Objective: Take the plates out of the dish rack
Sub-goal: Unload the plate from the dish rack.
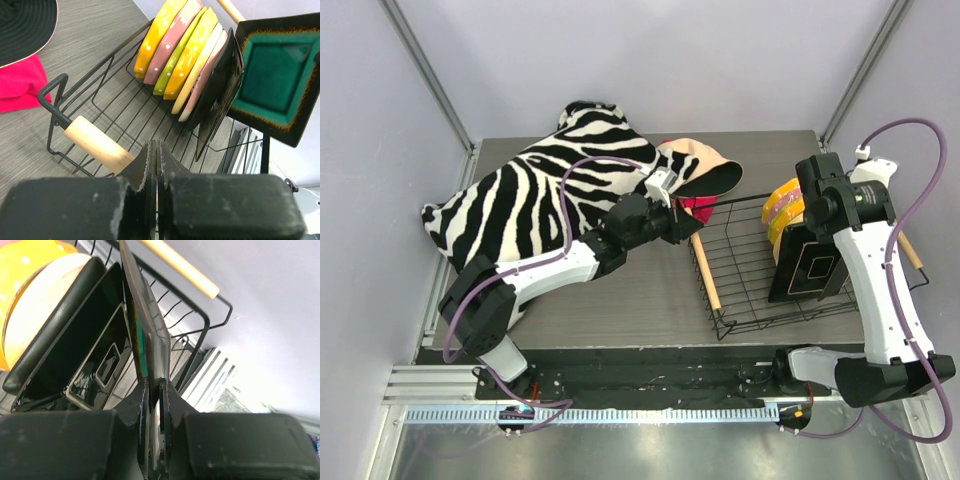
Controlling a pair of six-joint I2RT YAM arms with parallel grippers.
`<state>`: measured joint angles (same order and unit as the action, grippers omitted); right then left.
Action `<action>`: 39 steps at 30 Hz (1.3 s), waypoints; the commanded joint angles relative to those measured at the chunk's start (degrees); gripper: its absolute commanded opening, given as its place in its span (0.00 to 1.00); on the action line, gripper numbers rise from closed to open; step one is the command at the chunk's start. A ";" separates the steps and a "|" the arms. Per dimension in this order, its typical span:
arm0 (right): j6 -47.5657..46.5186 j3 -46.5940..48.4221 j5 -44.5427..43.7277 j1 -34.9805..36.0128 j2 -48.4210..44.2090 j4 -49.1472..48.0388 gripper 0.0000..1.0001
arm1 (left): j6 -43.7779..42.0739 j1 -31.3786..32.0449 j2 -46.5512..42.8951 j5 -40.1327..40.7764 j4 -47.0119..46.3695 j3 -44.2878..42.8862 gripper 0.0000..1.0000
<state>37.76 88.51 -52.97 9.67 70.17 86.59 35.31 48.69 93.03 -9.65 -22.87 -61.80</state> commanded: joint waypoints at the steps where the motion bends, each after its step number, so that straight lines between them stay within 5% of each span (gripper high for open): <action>1: -4.35 8.41 -2.93 -0.88 0.40 -0.01 0.01 | -1.73 0.18 -2.95 -0.02 0.90 -2.89 0.00; 19: -16.93 29.78 6.29 -2.90 5.85 0.07 0.01 | -4.28 0.18 -3.65 1.04 7.31 -9.65 0.00; 39: -16.66 36.20 17.98 -2.99 4.97 0.07 0.01 | -5.08 0.09 -2.77 0.51 9.69 -12.82 0.00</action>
<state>18.41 119.20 -41.04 6.24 77.12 88.51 31.11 48.69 92.07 -9.06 -12.51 -71.44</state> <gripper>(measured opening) 0.148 0.012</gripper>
